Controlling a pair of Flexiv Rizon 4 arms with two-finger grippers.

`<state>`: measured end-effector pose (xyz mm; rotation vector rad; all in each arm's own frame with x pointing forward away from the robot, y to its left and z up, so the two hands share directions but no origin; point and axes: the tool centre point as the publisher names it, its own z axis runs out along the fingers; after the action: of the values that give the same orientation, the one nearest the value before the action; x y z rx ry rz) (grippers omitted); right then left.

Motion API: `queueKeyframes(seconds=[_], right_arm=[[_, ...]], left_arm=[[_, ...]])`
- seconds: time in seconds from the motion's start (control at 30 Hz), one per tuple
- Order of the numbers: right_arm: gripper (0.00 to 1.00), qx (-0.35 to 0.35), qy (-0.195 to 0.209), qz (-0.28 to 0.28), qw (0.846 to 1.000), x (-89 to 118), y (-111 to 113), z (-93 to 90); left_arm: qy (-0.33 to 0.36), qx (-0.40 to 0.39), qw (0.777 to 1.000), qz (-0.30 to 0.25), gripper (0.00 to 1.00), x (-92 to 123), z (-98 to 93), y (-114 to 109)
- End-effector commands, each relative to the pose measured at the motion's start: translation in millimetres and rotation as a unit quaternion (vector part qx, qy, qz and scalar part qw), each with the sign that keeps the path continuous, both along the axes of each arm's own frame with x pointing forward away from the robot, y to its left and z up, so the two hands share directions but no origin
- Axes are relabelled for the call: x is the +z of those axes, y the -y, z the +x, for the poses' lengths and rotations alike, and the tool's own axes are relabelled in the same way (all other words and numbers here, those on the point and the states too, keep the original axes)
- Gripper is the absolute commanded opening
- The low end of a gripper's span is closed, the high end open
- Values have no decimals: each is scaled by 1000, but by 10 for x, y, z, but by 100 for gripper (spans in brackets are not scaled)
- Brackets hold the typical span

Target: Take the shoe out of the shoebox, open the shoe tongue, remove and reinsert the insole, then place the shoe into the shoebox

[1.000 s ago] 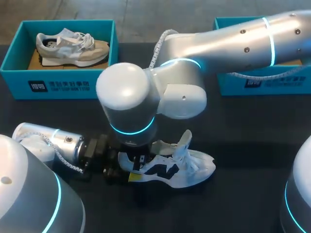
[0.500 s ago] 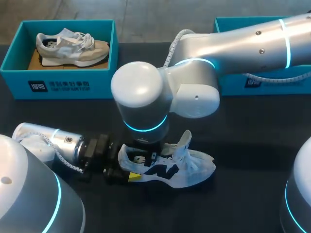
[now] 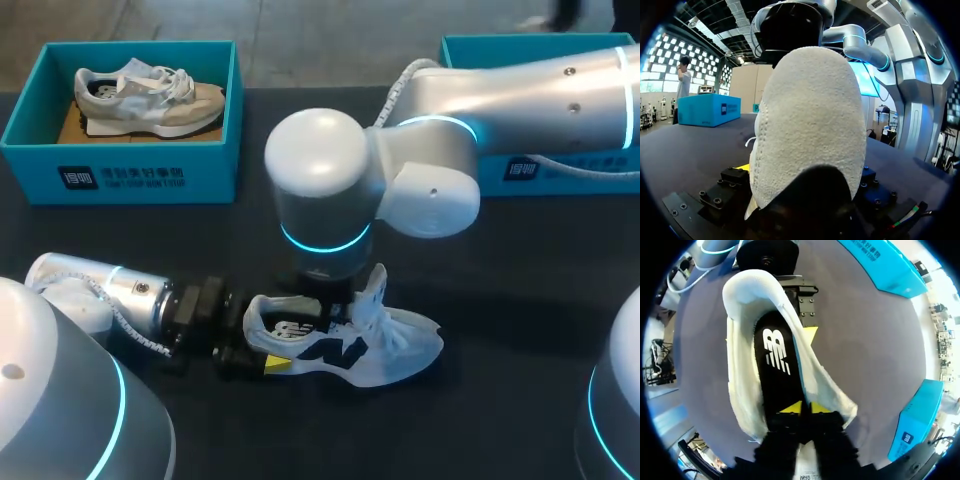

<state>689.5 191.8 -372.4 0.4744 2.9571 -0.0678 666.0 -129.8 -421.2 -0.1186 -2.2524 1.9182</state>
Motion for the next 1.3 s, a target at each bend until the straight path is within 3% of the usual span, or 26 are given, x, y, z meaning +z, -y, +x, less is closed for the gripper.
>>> queueKeyframes(seconds=[0.03,0.6,0.9,1.3], right_arm=[[37,3,-11,5,1000,-58,34,36],[37,-12,-54,23,998,-376,82,-53],[40,-8,-103,32,994,-503,53,-60],[44,-22,-60,24,998,-347,47,-99]], left_arm=[[0,1,1000,1,0,-17,-1,2],[0,1,1000,1,0,-17,-1,2],[0,1,1000,1,0,-17,-1,2],[0,1,1000,1,0,-17,-1,2]])
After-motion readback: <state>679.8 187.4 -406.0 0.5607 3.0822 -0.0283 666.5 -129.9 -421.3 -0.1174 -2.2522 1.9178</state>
